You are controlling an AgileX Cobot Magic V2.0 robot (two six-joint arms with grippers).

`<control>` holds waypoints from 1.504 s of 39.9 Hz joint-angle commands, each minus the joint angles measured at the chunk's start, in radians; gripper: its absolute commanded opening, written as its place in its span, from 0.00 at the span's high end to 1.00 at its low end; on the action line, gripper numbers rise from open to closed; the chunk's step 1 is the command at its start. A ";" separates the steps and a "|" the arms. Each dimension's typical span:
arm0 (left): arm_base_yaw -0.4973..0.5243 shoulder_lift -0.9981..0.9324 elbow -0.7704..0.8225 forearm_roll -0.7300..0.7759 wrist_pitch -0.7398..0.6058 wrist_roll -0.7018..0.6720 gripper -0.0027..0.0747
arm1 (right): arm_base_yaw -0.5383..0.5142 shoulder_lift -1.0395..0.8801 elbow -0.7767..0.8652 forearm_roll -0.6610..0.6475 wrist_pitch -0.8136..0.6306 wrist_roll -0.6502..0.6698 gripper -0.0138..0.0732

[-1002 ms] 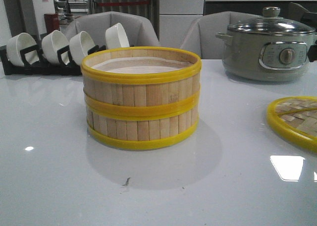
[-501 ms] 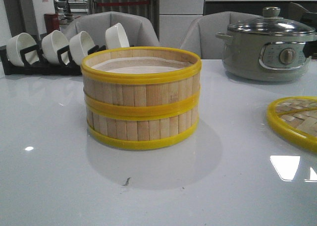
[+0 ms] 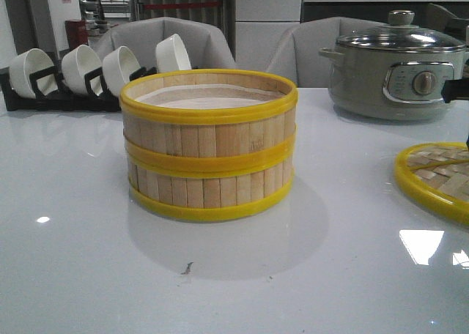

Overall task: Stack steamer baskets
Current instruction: 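Grasp the lid's center hub with the right gripper and lift it, then carry the lid over the stacked baskets and lower it on top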

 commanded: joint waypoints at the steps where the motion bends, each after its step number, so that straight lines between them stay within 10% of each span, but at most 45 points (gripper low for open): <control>1: 0.003 0.001 -0.028 0.008 -0.076 -0.008 0.84 | -0.007 -0.035 -0.032 -0.005 -0.022 -0.006 0.36; 8: 0.003 0.001 -0.028 0.008 -0.076 -0.008 0.84 | -0.007 -0.029 -0.033 -0.004 -0.022 -0.006 0.40; 24: 0.003 0.001 -0.028 0.008 -0.076 -0.008 0.84 | -0.007 -0.029 -0.033 -0.003 -0.014 -0.006 0.81; 44: 0.003 0.001 -0.028 0.008 -0.076 -0.008 0.84 | 0.062 -0.109 -0.198 -0.003 0.140 -0.006 0.82; 60: 0.003 0.001 -0.028 0.008 -0.076 -0.008 0.84 | 0.355 -0.107 -0.576 0.001 0.314 -0.008 0.82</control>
